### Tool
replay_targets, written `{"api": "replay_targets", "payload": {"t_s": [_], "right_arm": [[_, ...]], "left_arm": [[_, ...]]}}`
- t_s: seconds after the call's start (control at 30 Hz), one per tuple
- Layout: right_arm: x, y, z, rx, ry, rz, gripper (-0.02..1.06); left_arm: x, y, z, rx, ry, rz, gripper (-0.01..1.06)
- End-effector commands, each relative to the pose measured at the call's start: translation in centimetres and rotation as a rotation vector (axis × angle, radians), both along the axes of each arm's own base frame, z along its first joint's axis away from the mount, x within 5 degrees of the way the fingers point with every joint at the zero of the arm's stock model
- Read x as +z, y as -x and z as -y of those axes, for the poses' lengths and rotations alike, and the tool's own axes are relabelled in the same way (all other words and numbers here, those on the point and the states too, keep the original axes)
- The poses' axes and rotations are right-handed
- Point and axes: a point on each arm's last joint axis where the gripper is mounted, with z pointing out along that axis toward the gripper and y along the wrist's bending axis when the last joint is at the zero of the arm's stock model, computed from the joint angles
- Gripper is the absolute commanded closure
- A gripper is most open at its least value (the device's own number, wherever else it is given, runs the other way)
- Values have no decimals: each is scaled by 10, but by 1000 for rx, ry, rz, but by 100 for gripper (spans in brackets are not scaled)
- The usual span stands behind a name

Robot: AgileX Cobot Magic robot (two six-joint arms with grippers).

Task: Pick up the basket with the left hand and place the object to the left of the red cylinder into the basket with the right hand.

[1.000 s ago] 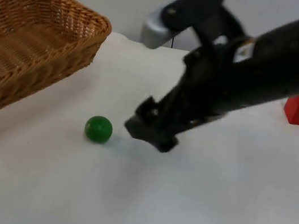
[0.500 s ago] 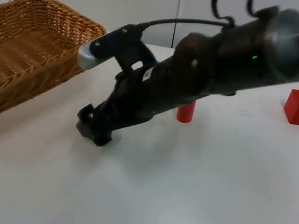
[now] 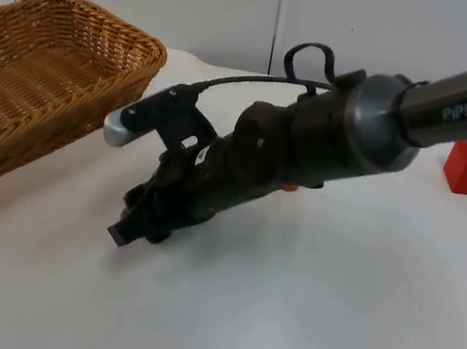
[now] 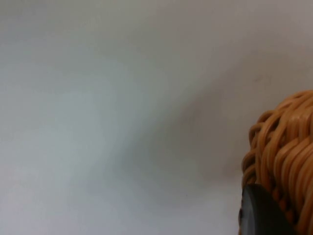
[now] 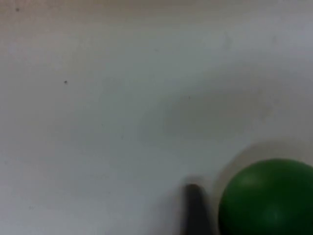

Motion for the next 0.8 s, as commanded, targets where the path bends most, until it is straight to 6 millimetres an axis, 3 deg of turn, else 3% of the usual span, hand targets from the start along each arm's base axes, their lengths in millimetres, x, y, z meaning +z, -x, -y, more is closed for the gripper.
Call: {"api": "replay_targets", "payload": {"t_s": [0.0, 0.07, 0.1, 0.27, 0.3, 0.43, 0.47, 0.57, 0.77], "right_arm": [[14, 0, -5, 13, -17, 23, 76], [31, 2, -5, 24, -23, 17, 104], [31, 2, -5, 24, -23, 17, 104], [95, 19, 4, 115, 34, -76, 105], [95, 19, 4, 115, 34, -76, 105], [154, 37, 24, 116, 118, -117, 105], [154, 37, 24, 116, 118, -117, 105], [193, 51, 41, 128, 163, -137, 105], [213, 57, 46, 129, 140, -110, 105]], "left_arm": [[2, -1, 0, 21, 27, 15, 105], [2, 0, 2, 8, 35, 12, 105], [2, 0, 2, 8, 35, 12, 105], [2, 0, 2, -2, 39, 8, 105], [2, 0, 2, -2, 39, 8, 105], [2, 1, 2, -11, 32, 3, 105], [2, 1, 2, -11, 32, 3, 105], [2, 1, 2, -11, 32, 3, 105], [2, 1, 3, -21, 35, 2, 105]]}}
